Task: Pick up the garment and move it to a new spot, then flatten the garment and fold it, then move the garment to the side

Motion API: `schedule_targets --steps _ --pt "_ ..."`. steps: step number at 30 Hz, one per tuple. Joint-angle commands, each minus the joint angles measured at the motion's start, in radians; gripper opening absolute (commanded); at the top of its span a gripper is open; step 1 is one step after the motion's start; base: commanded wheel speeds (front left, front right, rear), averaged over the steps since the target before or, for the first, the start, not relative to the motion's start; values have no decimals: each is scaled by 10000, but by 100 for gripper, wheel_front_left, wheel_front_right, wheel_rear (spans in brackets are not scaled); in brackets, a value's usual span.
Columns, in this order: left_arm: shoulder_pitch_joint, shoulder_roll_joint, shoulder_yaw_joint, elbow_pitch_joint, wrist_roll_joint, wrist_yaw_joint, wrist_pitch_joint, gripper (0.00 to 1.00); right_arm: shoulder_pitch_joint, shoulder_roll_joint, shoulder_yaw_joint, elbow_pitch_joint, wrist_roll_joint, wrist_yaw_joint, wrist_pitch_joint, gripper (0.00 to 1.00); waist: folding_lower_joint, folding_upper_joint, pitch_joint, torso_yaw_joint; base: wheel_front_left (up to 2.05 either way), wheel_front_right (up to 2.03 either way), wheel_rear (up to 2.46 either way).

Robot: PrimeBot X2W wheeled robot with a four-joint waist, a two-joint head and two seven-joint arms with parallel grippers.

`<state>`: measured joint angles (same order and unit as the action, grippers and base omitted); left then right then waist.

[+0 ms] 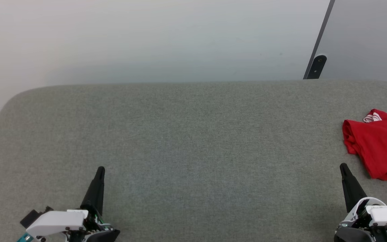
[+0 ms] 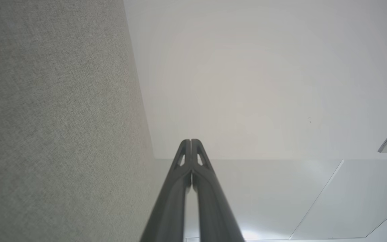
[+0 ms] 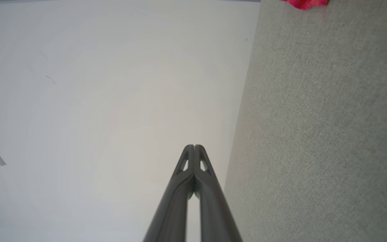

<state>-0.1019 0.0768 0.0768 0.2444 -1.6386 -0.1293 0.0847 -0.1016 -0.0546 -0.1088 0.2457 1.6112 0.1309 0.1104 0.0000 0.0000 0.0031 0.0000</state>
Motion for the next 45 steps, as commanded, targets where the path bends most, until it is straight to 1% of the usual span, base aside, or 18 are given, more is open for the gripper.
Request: schedule_targets --steps 1,45 --pt "-92 -8 39 17 -63 -52 32 0 -131 34 -26 14 76 -3 18 0 0 0 0 0 0 0 0" --pt "-111 -122 188 22 109 -52 162 0 -109 56 -46 17 35 -3 40 0 0 0 0 0 0 0 0"
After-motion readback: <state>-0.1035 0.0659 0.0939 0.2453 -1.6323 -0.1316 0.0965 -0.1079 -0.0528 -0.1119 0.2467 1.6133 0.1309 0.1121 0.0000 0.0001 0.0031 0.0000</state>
